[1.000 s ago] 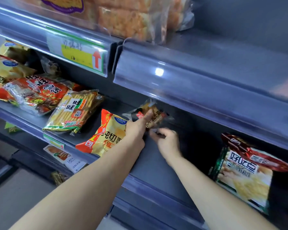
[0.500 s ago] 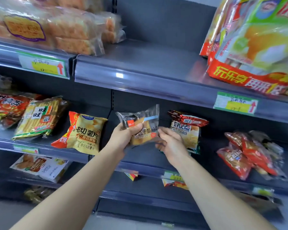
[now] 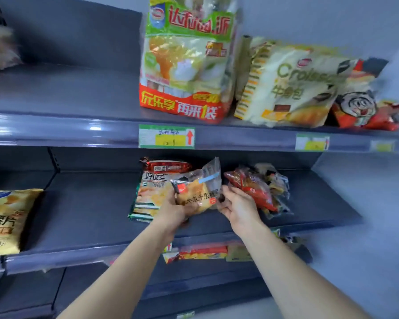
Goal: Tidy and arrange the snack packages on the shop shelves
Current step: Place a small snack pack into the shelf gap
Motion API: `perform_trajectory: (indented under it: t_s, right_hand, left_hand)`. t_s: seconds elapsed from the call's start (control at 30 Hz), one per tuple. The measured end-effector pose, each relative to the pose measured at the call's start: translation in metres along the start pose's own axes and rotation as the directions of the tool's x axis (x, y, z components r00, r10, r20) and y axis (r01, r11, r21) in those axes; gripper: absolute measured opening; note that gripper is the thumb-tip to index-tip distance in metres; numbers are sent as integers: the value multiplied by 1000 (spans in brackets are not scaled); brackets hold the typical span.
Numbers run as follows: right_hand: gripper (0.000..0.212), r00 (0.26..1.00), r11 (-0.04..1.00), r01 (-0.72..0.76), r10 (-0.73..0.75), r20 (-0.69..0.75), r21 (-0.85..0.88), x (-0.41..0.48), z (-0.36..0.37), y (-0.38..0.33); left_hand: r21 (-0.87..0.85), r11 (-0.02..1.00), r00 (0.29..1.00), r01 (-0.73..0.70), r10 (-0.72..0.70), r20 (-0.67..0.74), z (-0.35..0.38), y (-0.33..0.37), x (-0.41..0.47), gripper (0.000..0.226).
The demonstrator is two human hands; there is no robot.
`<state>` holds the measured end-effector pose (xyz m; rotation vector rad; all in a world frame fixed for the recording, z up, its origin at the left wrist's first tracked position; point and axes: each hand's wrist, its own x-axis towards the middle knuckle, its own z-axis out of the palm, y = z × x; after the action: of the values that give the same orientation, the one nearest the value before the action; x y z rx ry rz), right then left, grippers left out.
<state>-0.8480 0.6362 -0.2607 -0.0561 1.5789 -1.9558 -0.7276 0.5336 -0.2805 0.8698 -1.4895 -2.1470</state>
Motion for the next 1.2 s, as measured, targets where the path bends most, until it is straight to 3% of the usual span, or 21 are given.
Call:
perform_trajectory:
  t_s: [0.13, 0.23, 0.33, 0.5, 0.67, 0.77, 0.9, 0.97, 1.07, 1.2]
  right_hand:
    - [4, 1000, 1000, 12, -12, -1, -15, 26, -49, -19]
    - [16, 998, 998, 57, -57, -26, 7, 50, -84, -31]
    - [24, 994, 996, 91, -89, -71, 27, 70, -108, -35]
    - [26, 980, 997, 69, -75, -183, -43, 108, -133, -34]
    - [26, 961, 992, 64, -91, -262, -110, 151, -146, -41]
    - [26, 955, 989, 65, -100, -278, -132, 172, -147, -45]
    - [27, 949, 976, 10, -78, -304, -218, 195, -151, -45]
    - [33, 957, 943, -47, -52, -284, -329, 202, -153, -39]
    - [45, 965, 859, -66, -74, -251, -508, 206, -155, -30]
    - [47, 921, 614, 126, -364, -138, -779, 192, -154, -30]
  left_hand:
    - [-48, 997, 992, -58, 52, -117, 61, -19, 26, 26]
    - [-142, 987, 975, -81, 49, -216, 111, -29, 47, 32]
    - [-123, 989, 964, -77, 42, -263, 144, -38, 68, 36]
    - [38, 998, 950, -48, 57, -307, 177, -47, 113, 32]
    - [289, 953, 940, -94, 180, -290, 200, -49, 160, 25]
    - [502, 859, 928, -100, 262, -264, 208, -51, 184, 25]
    - [769, 638, 937, 49, 238, -256, 218, -58, 201, 36]
    - [819, 562, 950, 114, 180, -255, 220, -60, 200, 39]
    - [824, 558, 962, 97, 159, -221, 219, -61, 193, 36]
    - [728, 685, 934, -31, 280, -223, 208, -61, 170, 32]
